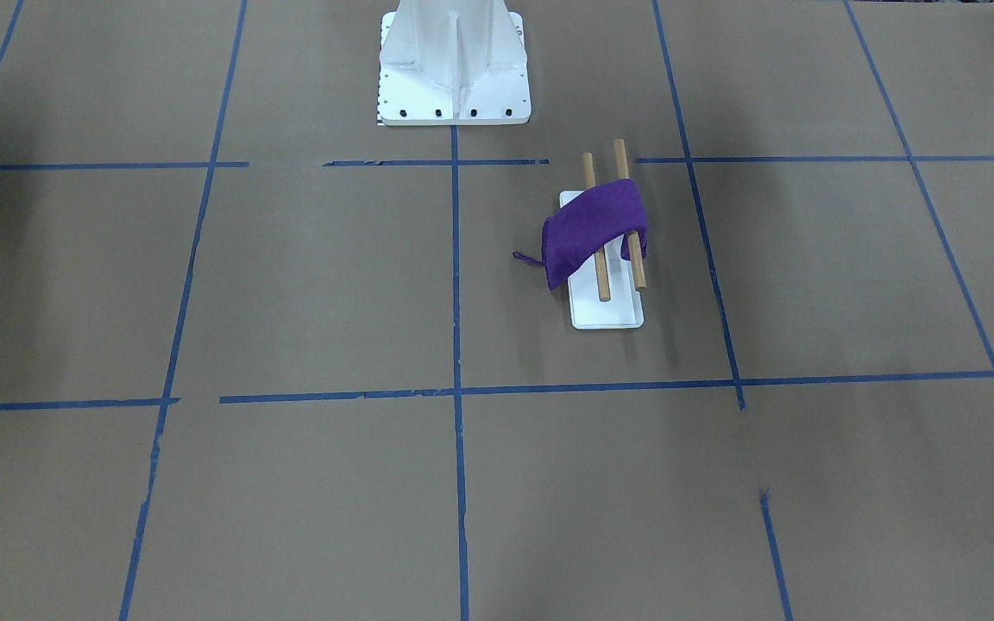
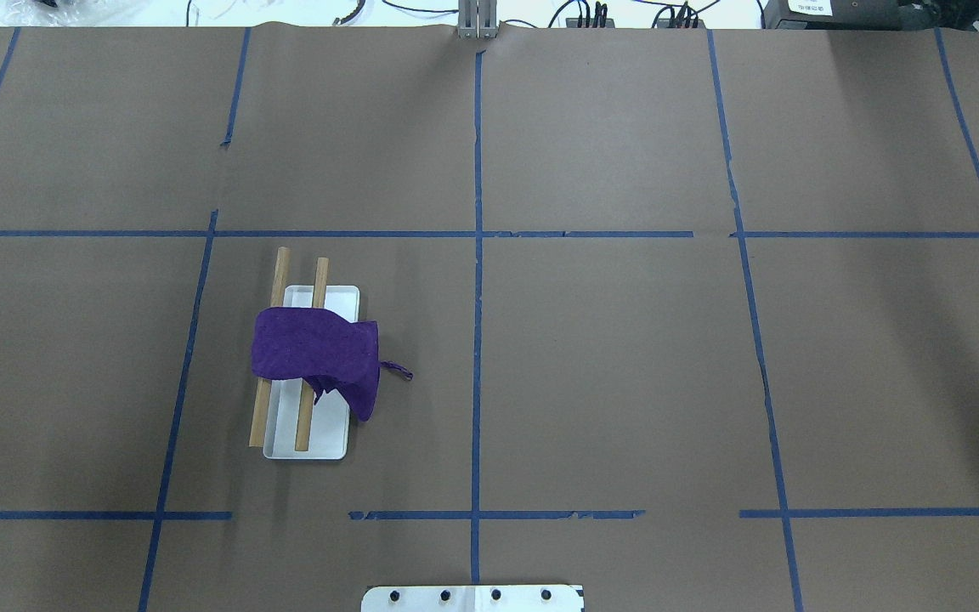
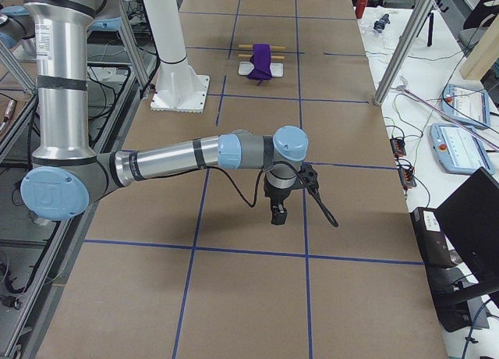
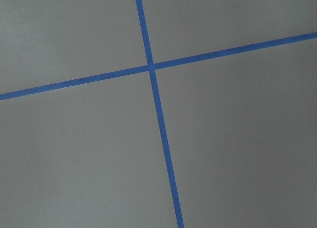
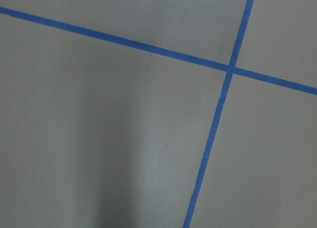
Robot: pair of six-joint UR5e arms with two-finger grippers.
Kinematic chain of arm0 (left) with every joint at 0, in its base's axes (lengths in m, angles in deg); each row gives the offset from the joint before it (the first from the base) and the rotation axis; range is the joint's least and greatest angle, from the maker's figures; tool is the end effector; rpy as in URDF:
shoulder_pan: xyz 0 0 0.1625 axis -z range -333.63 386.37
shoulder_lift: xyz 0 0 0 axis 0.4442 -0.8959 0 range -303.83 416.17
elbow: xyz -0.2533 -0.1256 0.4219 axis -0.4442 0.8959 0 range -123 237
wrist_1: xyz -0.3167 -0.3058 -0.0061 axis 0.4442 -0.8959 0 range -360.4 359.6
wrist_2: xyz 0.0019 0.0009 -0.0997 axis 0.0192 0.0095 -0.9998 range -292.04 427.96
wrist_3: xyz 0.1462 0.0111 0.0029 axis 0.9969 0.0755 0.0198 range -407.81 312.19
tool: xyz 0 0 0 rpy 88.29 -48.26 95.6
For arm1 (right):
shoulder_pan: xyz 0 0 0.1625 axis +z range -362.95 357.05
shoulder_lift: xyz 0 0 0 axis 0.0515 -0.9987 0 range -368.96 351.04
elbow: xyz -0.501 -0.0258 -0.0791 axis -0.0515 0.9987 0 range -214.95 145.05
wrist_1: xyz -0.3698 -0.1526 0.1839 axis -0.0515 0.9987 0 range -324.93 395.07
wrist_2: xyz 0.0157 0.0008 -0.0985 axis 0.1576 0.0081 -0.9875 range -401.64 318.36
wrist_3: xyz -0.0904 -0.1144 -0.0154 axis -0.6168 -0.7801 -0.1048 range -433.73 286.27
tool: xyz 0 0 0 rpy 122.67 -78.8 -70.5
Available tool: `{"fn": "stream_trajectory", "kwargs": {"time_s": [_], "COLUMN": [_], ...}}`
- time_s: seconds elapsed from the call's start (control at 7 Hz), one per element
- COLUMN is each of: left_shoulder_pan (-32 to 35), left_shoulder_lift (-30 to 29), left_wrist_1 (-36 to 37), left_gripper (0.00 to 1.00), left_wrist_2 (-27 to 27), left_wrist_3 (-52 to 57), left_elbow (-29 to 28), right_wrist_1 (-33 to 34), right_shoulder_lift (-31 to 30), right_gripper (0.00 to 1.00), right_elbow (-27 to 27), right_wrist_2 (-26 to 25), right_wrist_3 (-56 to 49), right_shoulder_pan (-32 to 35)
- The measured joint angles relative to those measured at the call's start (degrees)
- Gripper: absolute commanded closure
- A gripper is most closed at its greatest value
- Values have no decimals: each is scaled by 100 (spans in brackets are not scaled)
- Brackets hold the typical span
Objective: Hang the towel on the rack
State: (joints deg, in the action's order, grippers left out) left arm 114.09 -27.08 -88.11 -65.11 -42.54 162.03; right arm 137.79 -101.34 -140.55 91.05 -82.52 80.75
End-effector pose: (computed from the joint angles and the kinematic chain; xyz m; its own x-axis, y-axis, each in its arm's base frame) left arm -0.0146 -0.4669 0.7025 0.7204 0.1912 -0.6667 -0.1063 0.9803 0.1663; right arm -0.0198 -0.4889 0.6809 0.7045 -0.2374 0.6688 0.2200 0.9690 0.1123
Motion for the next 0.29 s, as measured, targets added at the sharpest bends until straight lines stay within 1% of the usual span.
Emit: {"fn": "stream_trajectory", "kwargs": {"time_s": [0.29], "left_shoulder_pan": [0], "left_shoulder_lift": [-24], "left_wrist_1": [0], "left_gripper": [0], "left_wrist_2": [0], "left_wrist_3": [6], "left_elbow": [-7], "right_wrist_1": [-58], "right_shoulder_lift": [0], "right_gripper": [0], "right_elbow": [20], "right_wrist_2": [2], "right_wrist_3": [0], "right_shoulder_pan": [-1]}}
